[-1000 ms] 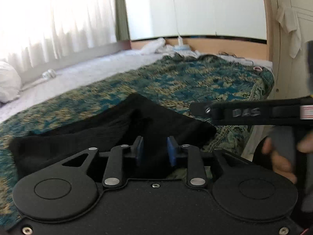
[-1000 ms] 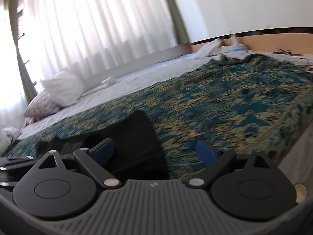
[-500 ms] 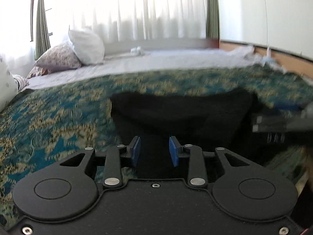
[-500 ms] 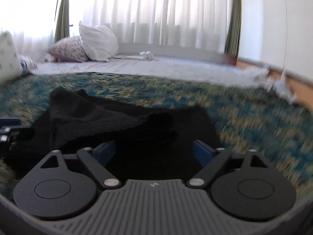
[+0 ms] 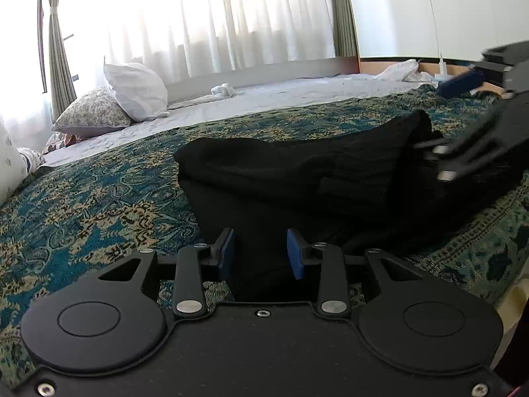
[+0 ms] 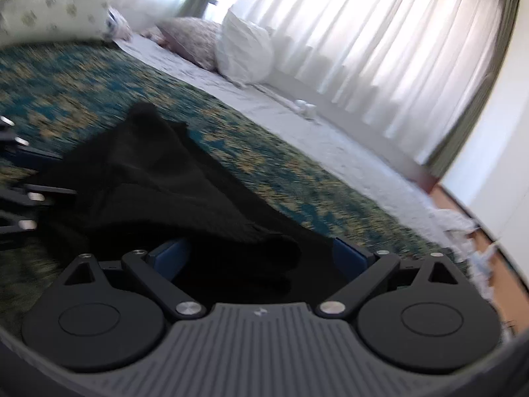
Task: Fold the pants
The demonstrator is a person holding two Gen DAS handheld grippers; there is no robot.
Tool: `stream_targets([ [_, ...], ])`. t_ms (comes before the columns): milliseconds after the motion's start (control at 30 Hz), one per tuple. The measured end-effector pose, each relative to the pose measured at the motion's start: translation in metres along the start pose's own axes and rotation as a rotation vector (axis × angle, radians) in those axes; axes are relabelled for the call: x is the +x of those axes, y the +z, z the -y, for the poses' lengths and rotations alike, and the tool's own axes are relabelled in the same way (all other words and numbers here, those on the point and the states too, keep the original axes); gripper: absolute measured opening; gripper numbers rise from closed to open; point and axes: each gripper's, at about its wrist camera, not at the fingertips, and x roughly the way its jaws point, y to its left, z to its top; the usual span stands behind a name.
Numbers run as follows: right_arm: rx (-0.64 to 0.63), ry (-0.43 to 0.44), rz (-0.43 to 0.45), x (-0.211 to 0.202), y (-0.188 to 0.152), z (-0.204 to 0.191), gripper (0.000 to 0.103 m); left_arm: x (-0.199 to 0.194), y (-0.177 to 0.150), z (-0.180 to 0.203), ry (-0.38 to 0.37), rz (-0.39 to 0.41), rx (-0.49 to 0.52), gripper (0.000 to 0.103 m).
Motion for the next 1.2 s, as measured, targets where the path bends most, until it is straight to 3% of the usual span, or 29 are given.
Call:
stream_targets([
  [67,0.002,0.066,0.026,-0.016,-0.003,0.0,0.103,-0.001,-0.001,-0.001,-0.003,0.005,-0.025,0.033],
  [133,-0.047,0.077,0.034,-0.024,-0.004,-0.011,0.103,-0.001,-0.002,-0.004,-0.01,0.007,-0.059,0.033],
  [267,-0.137,0.03,0.038,-0.017,-0.002,-0.045,0.103,-0.001,-0.004,-0.006,-0.016,0.013,-0.088,0.034],
  [367,-0.12,-0.007,0.035,-0.005,0.001,-0.064,0.099,-0.004,-0.005,-0.01,-0.031,0.012,-0.111,0.034],
  [600,0.076,0.003,0.009,0.019,0.027,-0.04,0.073,-0.007,-0.008,-0.018,-0.062,0.01,-0.171,0.035],
  [700,0.173,0.022,-0.011,0.028,0.041,-0.021,0.056,-0.007,-0.009,-0.018,-0.062,0.014,-0.175,0.035],
  [833,0.316,-0.004,-0.039,0.052,0.059,0.015,0.052,-0.007,-0.009,-0.019,-0.069,0.015,-0.183,0.035],
  [933,0.491,-0.058,-0.059,0.08,0.068,0.059,0.052,-0.007,-0.008,-0.019,-0.072,0.015,-0.182,0.035],
  [1000,0.663,-0.139,-0.048,0.098,0.065,0.098,0.069,-0.007,-0.008,-0.019,-0.072,0.013,-0.184,0.035],
  [1033,0.77,-0.174,-0.046,0.104,0.057,0.118,0.073,-0.007,-0.008,-0.02,-0.073,0.012,-0.187,0.035],
  [1133,1.1,-0.116,-0.018,0.102,0.017,0.161,0.08,-0.007,-0.007,-0.021,-0.076,0.006,-0.202,0.036],
  [1200,1.159,-0.087,-0.016,0.095,-0.007,0.168,0.083,-0.007,-0.008,-0.022,-0.08,0.005,-0.211,0.036],
])
